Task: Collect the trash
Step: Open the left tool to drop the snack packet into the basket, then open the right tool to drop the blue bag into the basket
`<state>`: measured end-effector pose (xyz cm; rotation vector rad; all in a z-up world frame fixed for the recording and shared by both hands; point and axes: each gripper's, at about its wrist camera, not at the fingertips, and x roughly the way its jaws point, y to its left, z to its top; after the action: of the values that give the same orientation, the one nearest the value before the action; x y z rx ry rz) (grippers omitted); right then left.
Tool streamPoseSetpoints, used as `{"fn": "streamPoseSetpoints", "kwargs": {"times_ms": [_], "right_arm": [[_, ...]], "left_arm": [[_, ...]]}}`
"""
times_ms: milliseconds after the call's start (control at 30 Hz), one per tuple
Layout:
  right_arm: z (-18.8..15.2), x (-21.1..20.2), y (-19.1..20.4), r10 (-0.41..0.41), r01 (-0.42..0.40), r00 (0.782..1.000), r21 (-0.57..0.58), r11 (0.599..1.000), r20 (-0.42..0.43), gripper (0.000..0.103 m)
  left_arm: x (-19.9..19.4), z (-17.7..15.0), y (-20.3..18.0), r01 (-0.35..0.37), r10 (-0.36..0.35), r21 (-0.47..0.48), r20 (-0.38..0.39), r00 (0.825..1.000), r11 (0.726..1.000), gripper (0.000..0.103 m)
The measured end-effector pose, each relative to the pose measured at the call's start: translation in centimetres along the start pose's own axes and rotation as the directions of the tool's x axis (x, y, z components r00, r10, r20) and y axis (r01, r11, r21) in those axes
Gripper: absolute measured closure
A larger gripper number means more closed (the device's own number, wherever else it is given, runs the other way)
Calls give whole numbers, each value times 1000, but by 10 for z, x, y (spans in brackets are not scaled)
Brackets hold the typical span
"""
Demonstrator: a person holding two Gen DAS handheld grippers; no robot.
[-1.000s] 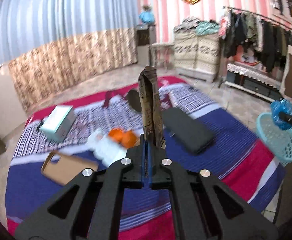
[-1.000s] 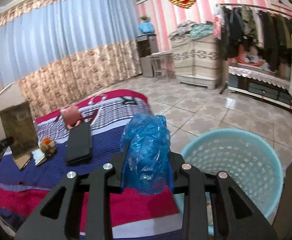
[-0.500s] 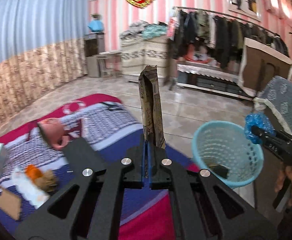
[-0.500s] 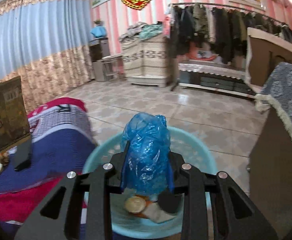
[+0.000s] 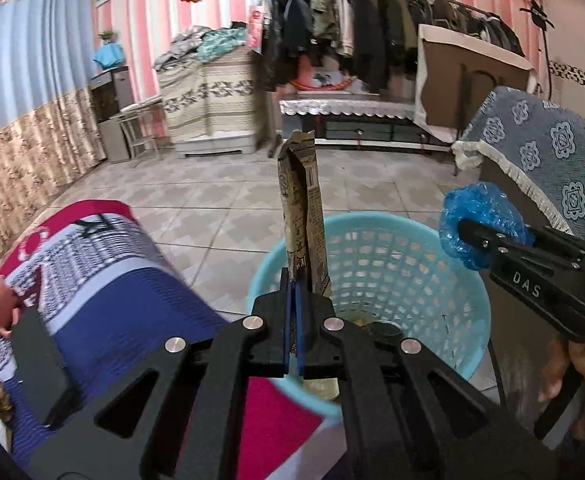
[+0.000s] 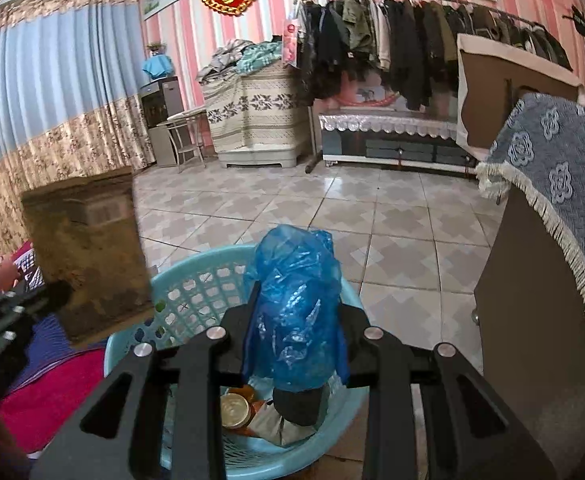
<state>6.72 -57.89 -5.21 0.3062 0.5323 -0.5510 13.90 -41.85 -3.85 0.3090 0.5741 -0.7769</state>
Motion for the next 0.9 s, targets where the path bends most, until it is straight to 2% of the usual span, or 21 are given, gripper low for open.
{"fn": "streamPoseSetpoints", "kwargs": {"times_ms": [100, 167, 200, 233, 367, 433, 600, 767, 833, 867, 900], "right_arm": [[-1, 2, -6, -3, 3, 1000, 18, 1000, -8, 73], [-1, 4, -7, -2, 2, 1000, 27, 1000, -11, 73], [-1, 5, -7, -2, 2, 1000, 28, 1000, -14, 73], [-2, 5, -6, -1, 2, 1000, 28, 1000, -16, 73], [-2, 10, 0, 9, -8, 1000, 11, 1000, -28, 73], [-3, 12, 5, 15, -15, 999, 2, 1000, -34, 73], [-6, 17, 15, 35, -35, 998, -9, 999, -47, 73], [-8, 25, 30, 42, -44, 997, -35, 998, -60, 71], [-8, 25, 36, 37, -40, 998, -47, 998, -57, 56], [-7, 23, 38, 33, -35, 998, -50, 998, -48, 38], [-6, 18, 39, 24, -25, 999, -48, 999, -22, 30]], "left_arm": [[14, 1, -6, -1, 1, 11, -16, 1000, 1000, 97], [20, -2, -7, -19, 19, 7, -23, 1000, 1000, 79], [20, -4, -5, -27, 27, 1, -20, 999, 1000, 65], [20, -4, -4, -36, 36, -2, -16, 999, 999, 55], [13, -3, 7, -140, 140, -17, 19, 990, 990, 38], [7, -3, 16, -178, 180, -46, 37, 983, 983, 23], [-11, -7, 42, -279, 288, -100, 80, 954, 955, 13], [-19, -11, 64, -318, 334, -167, 82, 939, 933, 9], [-20, -14, 72, -317, 337, -194, 74, 939, 928, 9], [-19, -15, 76, -317, 336, -202, 69, 939, 927, 9], [-19, -16, 78, -318, 338, -206, 65, 939, 925, 9]]}}
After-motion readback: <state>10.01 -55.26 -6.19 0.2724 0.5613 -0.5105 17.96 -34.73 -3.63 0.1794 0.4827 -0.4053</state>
